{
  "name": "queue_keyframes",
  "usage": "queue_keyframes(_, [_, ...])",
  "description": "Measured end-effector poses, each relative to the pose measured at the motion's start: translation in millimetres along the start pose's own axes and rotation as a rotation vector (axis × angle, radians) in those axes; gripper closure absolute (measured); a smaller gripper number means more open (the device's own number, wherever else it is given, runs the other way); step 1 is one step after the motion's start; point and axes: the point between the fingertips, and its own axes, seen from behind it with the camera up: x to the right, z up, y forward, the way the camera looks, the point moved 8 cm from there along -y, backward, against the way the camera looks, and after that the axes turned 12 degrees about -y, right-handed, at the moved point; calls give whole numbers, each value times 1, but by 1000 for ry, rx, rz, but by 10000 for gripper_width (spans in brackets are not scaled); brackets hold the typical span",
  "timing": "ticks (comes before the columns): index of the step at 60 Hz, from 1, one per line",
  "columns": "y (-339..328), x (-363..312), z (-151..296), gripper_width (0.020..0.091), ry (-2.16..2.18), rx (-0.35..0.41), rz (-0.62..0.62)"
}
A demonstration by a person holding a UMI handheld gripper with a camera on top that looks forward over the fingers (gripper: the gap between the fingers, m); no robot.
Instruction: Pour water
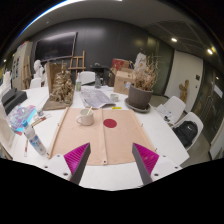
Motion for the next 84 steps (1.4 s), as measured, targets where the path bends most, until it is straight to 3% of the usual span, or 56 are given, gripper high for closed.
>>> queue_keyframes(20, [-17, -190, -21, 247, -31, 5, 152])
queue_keyframes(33, [9, -290, -5, 249, -34, 112, 230])
queue_keyframes(44, [60, -337, 14, 261, -32, 227, 219])
queue_keyframes(50, [88, -357, 16, 338, -46, 243, 228])
queue_keyframes(58, [108, -364, 14, 582, -28, 243, 196])
queue_keyframes(73, [109, -364, 16, 728, -29, 237, 229])
queue_keyframes(84, [105, -357, 46, 729, 17, 239, 273])
